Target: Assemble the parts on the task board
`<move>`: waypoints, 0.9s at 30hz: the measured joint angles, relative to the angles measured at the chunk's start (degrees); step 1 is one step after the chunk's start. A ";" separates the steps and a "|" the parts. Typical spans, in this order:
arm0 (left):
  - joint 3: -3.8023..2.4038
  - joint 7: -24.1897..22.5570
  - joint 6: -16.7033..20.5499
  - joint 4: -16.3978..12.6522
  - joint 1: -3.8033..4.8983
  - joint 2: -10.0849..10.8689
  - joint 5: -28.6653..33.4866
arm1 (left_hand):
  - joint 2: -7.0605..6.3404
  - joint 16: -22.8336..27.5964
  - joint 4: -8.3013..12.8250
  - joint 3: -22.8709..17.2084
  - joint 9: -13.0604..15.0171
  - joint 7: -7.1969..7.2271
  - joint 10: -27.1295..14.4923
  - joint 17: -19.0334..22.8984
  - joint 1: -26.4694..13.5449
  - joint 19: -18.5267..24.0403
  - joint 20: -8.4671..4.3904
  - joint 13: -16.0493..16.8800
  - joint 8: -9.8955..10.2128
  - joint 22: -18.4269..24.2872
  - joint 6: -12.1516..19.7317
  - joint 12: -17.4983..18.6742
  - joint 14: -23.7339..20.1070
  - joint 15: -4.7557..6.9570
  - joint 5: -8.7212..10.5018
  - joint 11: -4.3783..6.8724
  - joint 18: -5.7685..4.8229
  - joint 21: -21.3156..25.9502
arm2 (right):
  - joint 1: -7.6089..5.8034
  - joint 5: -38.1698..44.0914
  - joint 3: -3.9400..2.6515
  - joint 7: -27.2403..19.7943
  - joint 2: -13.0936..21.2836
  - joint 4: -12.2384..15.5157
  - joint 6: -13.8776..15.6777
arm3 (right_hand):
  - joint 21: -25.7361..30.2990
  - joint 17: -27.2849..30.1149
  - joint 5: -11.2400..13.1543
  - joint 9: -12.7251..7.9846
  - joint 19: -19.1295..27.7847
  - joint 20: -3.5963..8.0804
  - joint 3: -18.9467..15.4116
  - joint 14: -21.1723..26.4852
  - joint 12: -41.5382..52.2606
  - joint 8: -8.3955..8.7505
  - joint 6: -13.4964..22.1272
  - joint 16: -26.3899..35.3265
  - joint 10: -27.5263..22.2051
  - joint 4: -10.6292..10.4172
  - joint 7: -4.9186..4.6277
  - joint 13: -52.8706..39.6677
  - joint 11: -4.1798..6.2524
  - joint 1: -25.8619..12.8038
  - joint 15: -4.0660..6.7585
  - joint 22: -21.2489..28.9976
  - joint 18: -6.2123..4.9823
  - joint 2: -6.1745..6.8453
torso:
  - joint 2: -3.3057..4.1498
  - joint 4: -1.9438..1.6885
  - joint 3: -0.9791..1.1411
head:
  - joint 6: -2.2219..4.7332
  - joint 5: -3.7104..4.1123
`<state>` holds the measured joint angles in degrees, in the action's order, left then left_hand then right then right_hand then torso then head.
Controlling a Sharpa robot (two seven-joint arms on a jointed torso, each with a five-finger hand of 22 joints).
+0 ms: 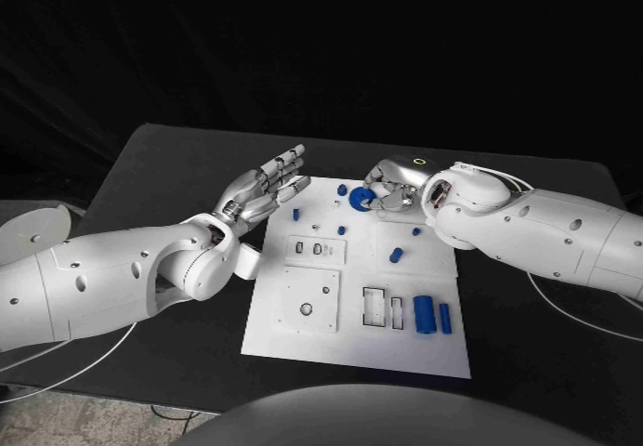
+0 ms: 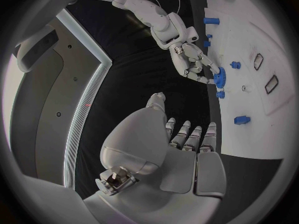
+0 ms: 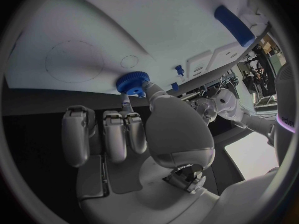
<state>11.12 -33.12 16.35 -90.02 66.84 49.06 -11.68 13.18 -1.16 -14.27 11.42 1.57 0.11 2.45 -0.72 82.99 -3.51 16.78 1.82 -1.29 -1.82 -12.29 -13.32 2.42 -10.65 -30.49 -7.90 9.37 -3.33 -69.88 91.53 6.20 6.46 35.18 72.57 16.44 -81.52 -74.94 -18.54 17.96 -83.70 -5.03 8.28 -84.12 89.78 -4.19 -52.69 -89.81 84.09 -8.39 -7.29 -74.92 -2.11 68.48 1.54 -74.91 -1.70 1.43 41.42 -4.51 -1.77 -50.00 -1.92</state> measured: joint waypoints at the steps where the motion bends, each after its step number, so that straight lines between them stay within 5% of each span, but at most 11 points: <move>1: 0.00 0.01 0.00 0.00 0.00 0.00 0.00 | 0.00 0.00 0.00 0.00 0.00 0.00 0.00 0.00 0.00 0.00 0.00 0.00 0.00 0.00 0.00 0.00 0.00 0.00 0.00 0.00 0.00 0.00 | 0.00 -0.03 0.00 0.00 0.00 -0.03 0.00 | 0.00 0.00 0.02 0.00 0.00 0.00 -0.04 0.00 0.00 0.00 0.00 0.00 0.00 -0.31 0.00 0.00 0.00 -0.64 0.00 0.00 0.00 0.07 | -0.01 0.00 -0.01 | 0.00 -0.01; 10: 0.01 0.07 -0.03 0.01 0.00 -0.02 0.02 | 0.24 0.00 0.32 0.02 0.00 0.00 0.00 0.00 0.24 0.00 0.00 -0.01 0.00 0.00 0.00 0.00 0.00 0.00 -0.24 0.00 0.00 0.00 | -0.03 -0.17 -0.02 0.18 -0.18 -0.19 0.16 | 0.00 0.01 3.17 0.19 0.00 0.00 -0.80 0.21 0.00 -0.27 -1.82 0.00 -0.21 -3.08 0.18 0.00 -0.20 -3.67 -0.21 0.00 0.00 -0.70 | -0.02 0.04 -0.02 | 0.00 -0.13; 18: 0.02 0.12 -0.11 0.09 0.00 -0.11 0.04 | 0.24 0.00 0.47 -0.14 0.00 0.00 0.00 0.01 0.24 0.00 0.00 -0.01 0.00 0.01 0.00 0.00 0.00 0.00 -0.24 0.01 0.00 0.00 | -0.02 0.18 -0.02 0.68 -0.58 -0.27 0.27 | 0.00 0.01 4.40 0.26 0.00 0.00 0.01 0.21 0.00 -0.18 -2.00 0.00 -0.21 0.63 0.35 0.01 -0.20 0.58 -0.21 0.01 0.01 1.67 | -0.02 0.07 0.00 | 0.00 0.00; 27: 0.03 0.19 -0.29 0.21 0.00 -0.29 0.08 | 0.24 0.00 0.47 -0.14 0.00 -0.21 0.00 0.01 0.24 0.00 0.00 -0.02 0.00 0.01 0.21 0.00 0.00 0.00 -0.24 0.01 0.00 0.00 | -0.01 1.24 -0.05 1.27 -0.98 -0.42 0.26 | 0.00 0.02 5.03 0.36 0.00 0.00 0.29 0.21 0.00 -0.10 -1.99 0.00 -0.20 2.62 0.35 0.01 -0.20 2.98 -0.21 -0.04 0.00 2.27 | -0.02 0.08 0.02 | 0.00 0.14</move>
<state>11.15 -32.93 16.06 -89.81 66.84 48.77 -11.60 13.42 -1.16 -13.80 11.28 1.57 -0.10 2.45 -0.71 83.23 -3.51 16.78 1.80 -1.29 -1.81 -12.07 -13.32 2.41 -10.65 -30.73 -7.89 9.37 -3.33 -69.89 92.77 6.15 7.73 34.20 72.15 16.70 -81.52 -74.92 -13.51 18.32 -83.71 -5.03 8.57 -83.91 89.78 -4.29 -54.69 -89.81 83.89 -5.77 -6.94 -74.91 -2.31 71.46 1.33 -74.95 -1.70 3.70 41.41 -4.43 -1.75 -50.00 -1.78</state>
